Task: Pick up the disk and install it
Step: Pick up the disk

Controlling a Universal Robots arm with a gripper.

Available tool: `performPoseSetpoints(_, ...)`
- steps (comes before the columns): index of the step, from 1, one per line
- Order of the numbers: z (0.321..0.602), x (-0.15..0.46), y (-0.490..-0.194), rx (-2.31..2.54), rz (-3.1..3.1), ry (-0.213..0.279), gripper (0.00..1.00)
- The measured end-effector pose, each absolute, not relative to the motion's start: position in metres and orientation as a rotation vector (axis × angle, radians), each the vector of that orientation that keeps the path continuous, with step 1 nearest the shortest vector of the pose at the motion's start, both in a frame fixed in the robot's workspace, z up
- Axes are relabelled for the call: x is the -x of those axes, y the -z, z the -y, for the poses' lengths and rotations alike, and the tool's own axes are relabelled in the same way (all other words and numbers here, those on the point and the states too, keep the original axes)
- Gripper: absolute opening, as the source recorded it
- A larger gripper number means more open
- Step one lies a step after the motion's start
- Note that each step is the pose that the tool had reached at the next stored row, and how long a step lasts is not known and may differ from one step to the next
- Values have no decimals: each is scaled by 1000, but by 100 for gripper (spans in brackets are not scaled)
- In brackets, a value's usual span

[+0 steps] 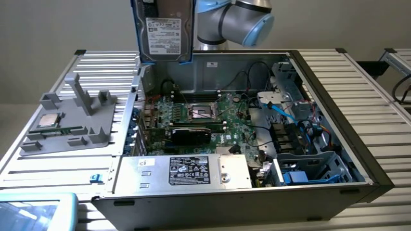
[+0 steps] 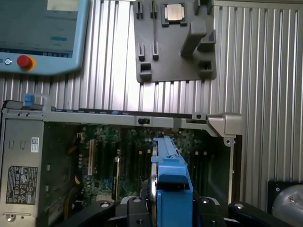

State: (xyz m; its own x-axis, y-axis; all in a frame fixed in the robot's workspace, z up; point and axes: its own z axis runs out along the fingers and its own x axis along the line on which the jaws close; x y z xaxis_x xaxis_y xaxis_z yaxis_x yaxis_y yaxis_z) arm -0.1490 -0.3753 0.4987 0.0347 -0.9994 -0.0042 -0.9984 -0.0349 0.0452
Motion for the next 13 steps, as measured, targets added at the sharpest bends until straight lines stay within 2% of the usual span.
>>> performPoseSetpoints(13,408,120,-499,-2240,2163,57,37)
